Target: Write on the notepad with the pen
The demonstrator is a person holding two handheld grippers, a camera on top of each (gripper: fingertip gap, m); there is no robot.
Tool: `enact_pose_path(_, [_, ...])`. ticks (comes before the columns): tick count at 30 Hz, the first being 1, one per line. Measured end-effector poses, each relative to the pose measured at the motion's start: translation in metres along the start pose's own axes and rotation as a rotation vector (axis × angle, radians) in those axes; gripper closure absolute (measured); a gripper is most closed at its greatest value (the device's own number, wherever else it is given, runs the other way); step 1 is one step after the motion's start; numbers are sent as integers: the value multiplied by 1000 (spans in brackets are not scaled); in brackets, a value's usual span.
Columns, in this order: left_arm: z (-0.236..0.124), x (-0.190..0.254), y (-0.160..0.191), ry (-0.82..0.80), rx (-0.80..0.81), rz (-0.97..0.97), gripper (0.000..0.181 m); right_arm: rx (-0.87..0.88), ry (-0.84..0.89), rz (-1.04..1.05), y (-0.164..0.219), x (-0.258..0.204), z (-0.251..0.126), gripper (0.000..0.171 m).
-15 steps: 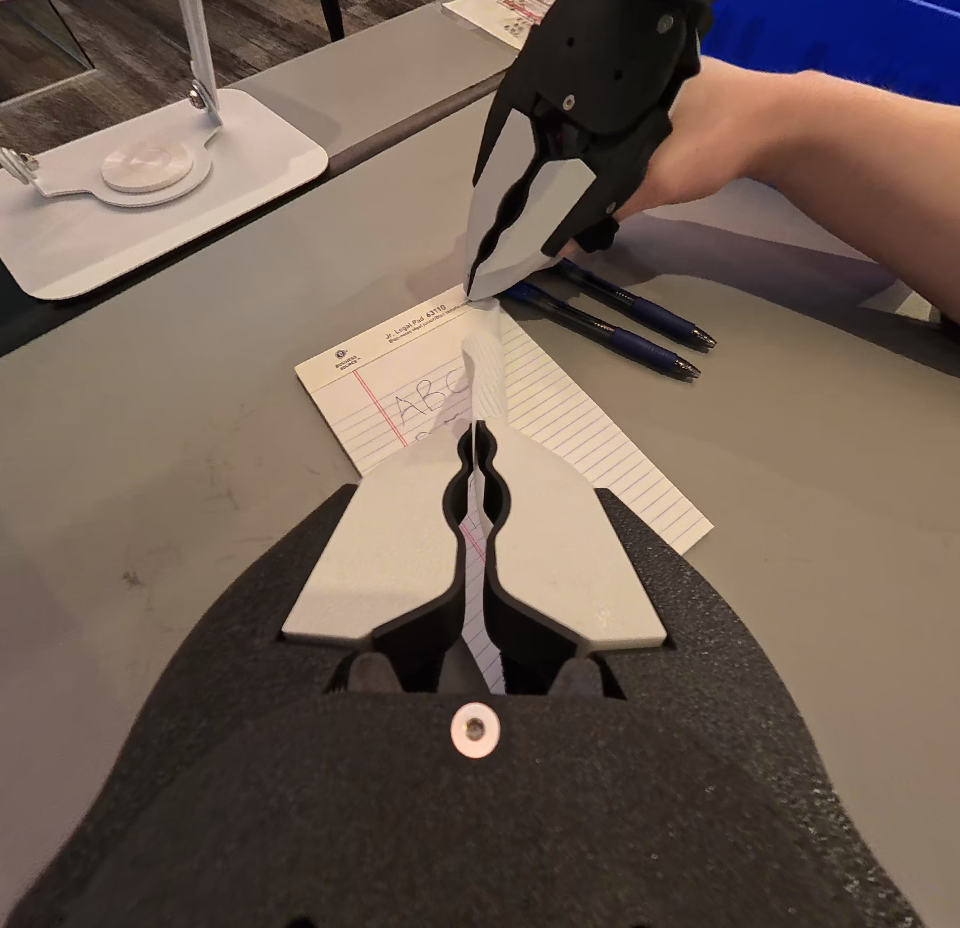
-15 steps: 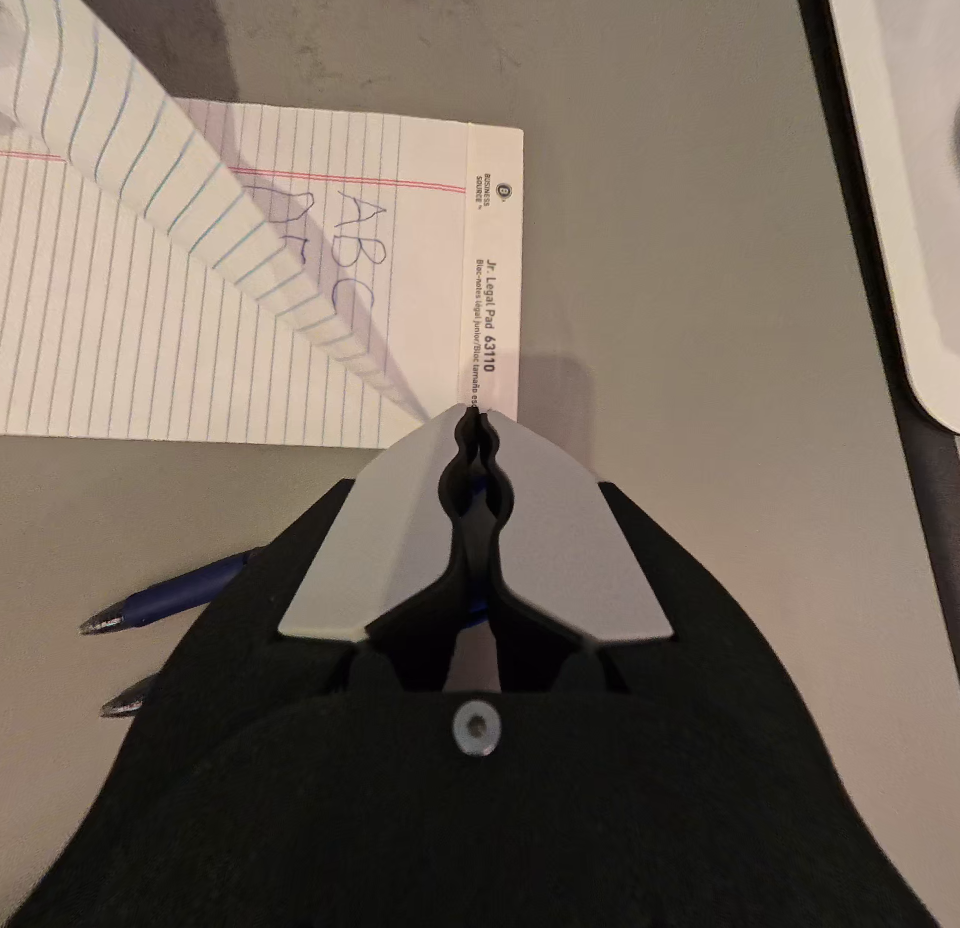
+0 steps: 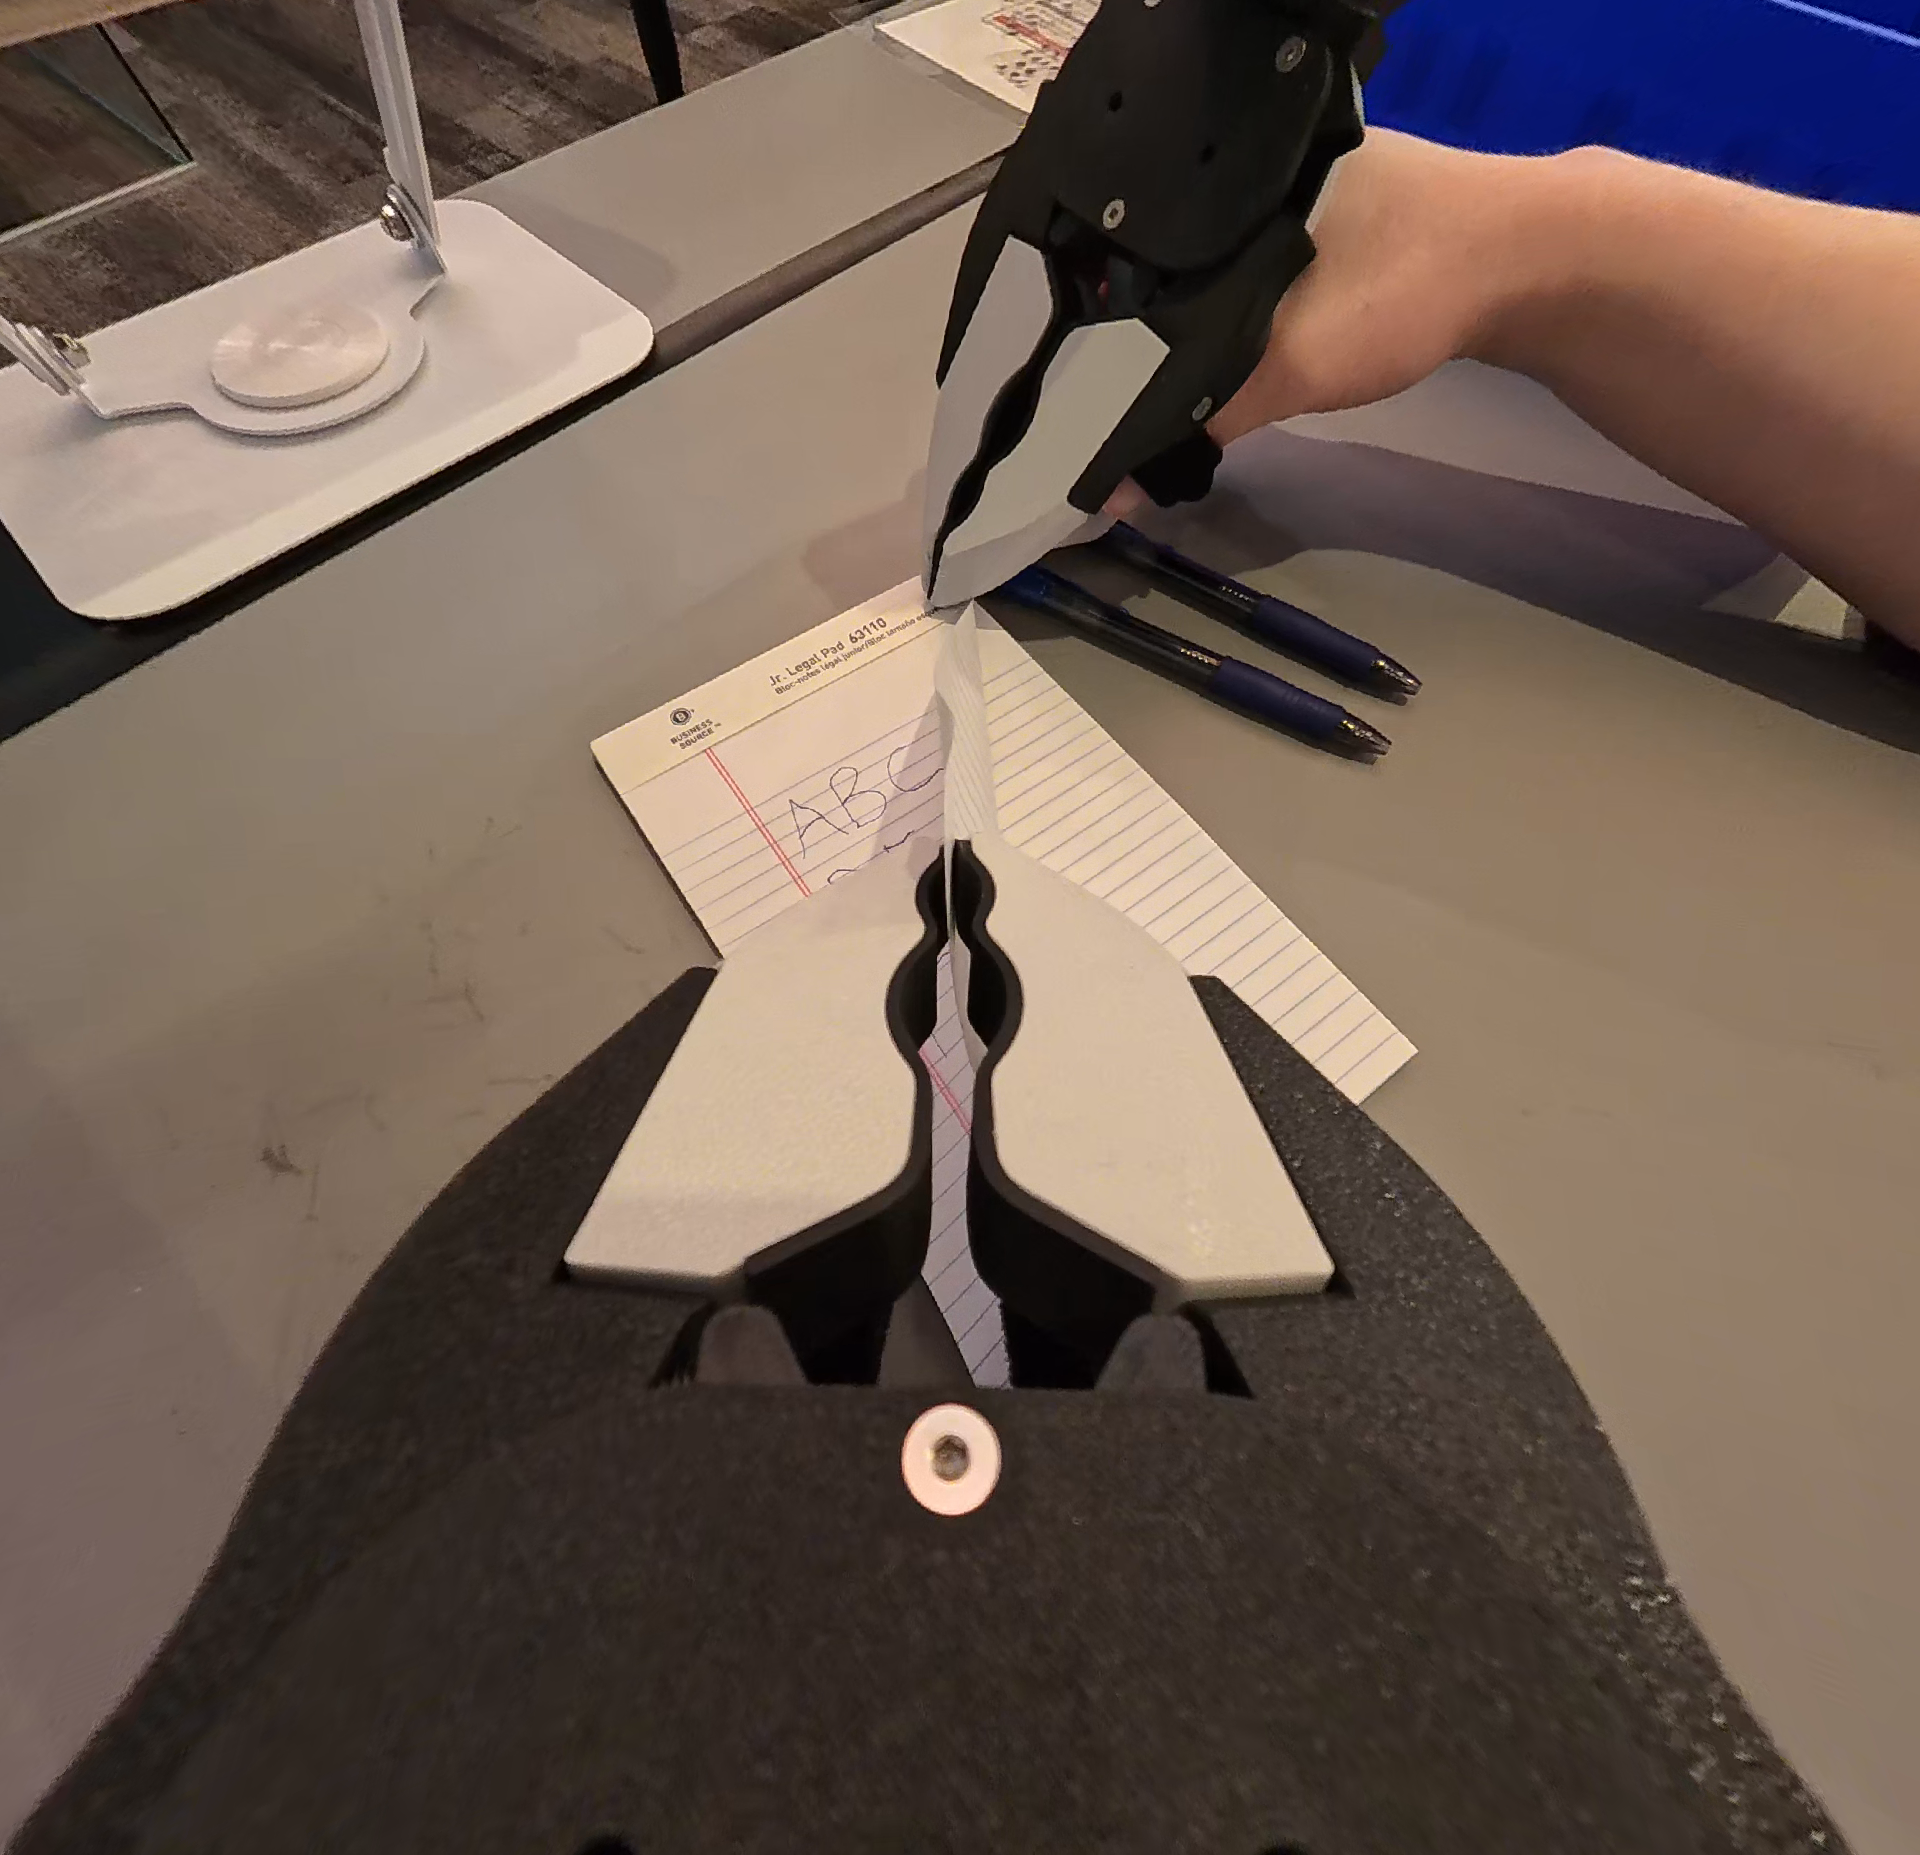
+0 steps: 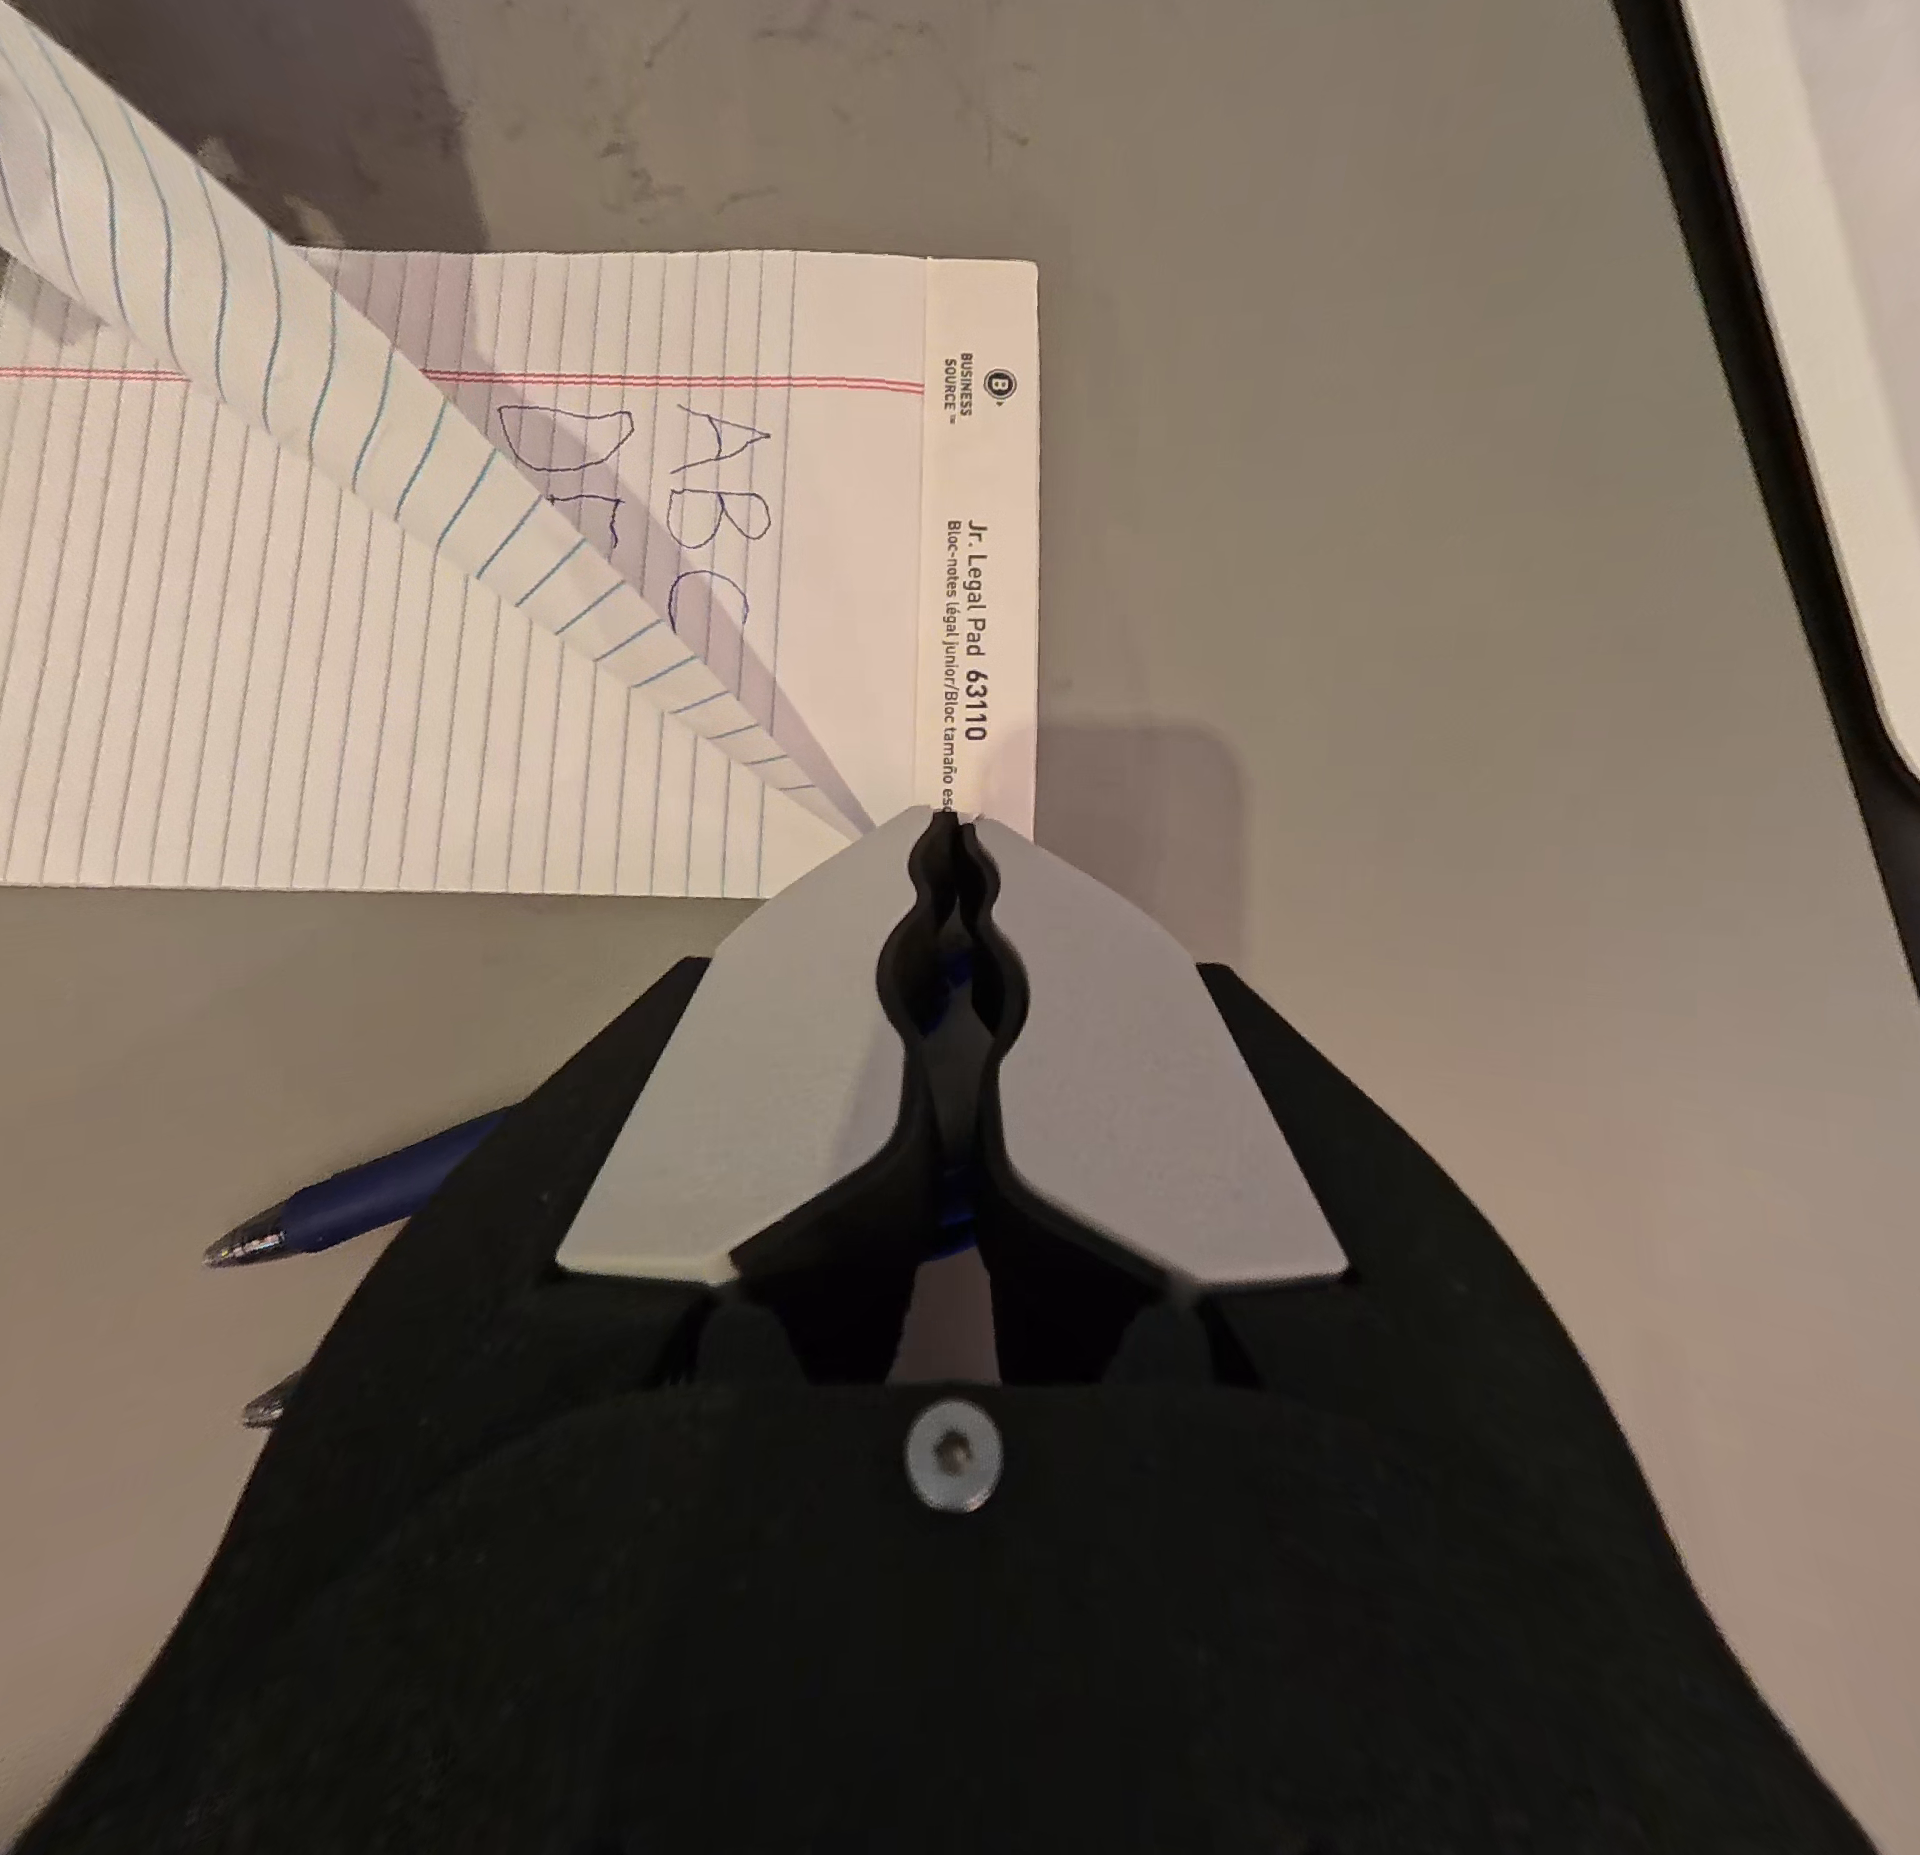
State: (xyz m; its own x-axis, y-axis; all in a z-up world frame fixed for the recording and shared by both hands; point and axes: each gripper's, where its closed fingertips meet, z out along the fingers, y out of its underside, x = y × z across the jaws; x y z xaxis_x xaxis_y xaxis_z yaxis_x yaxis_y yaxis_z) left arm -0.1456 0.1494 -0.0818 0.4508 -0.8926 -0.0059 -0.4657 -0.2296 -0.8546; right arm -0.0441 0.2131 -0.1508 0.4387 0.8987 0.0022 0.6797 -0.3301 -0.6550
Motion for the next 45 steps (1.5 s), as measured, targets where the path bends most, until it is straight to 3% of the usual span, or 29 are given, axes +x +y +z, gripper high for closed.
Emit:
enact_pose_path(14, [11,12,7,45,-24,26,181,-13,-90,13,4,-10,-9,171])
enact_pose_path(45, [10,15,6,54,-18,34,181,-52,-17,41,1,-2,-1,170])
